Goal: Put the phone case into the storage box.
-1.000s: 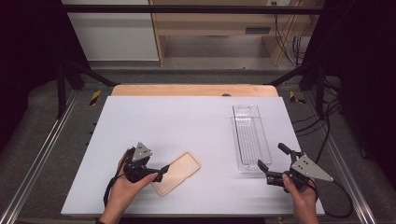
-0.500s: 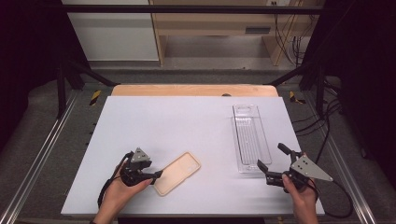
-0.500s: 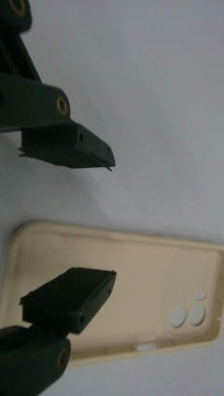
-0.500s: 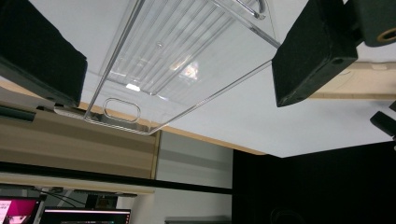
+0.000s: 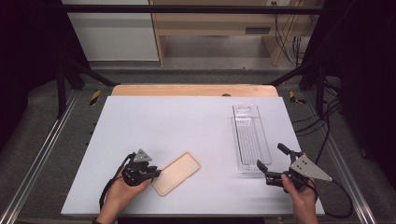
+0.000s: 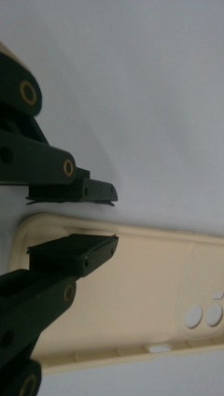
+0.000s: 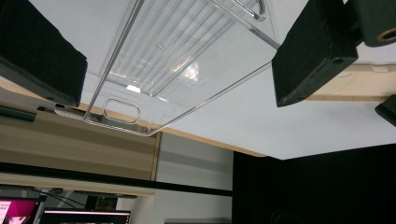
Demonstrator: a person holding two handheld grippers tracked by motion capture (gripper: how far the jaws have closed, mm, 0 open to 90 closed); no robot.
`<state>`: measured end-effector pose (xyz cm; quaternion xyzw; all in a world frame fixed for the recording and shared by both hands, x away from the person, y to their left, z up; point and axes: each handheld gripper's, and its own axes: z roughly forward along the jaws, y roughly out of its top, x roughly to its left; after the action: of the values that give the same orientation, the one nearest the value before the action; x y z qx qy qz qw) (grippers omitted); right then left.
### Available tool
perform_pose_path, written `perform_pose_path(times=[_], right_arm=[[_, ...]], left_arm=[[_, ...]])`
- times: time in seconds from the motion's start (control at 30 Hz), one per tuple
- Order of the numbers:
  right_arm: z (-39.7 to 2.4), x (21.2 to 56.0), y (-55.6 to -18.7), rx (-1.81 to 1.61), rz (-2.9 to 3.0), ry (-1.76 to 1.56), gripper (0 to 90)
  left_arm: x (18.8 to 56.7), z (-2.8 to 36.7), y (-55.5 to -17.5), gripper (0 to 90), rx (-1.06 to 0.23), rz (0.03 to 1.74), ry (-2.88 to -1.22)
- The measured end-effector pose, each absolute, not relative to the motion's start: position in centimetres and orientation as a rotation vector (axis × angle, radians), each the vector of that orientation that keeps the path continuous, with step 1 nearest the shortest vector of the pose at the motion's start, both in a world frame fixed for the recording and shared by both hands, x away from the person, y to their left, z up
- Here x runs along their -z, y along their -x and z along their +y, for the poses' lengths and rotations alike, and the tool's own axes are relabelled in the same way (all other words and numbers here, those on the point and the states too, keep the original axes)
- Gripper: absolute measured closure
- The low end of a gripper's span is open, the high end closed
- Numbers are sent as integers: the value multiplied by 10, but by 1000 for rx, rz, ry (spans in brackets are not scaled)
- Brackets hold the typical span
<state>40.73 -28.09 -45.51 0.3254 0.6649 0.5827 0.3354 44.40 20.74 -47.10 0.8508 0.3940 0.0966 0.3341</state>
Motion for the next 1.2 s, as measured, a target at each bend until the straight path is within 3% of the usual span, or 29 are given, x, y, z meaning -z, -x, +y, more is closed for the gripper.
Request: perform_pose_path(times=[0.1, 0.17, 0.43, 0.8, 1.2], right_arm=[[-281, 455, -407, -1521, 1735, -847, 37], [-280, 455, -407, -1521, 1736, -846, 37], [-280, 455, -407, -1519, 1732, -848, 37], [-281, 454, -406, -1529, 1725, -850, 37], [-265, 442, -402, -1528, 1723, -855, 33]], left_arm=[[472, 208, -445, 774, -242, 1030, -2212], [472, 208, -446, 835, -220, 1023, -2205], [474, 209, -446, 854, -213, 1016, -2183], [470, 208, -439, 878, -345, 957, -2211], [458, 198, -429, 879, -501, 864, -2100]])
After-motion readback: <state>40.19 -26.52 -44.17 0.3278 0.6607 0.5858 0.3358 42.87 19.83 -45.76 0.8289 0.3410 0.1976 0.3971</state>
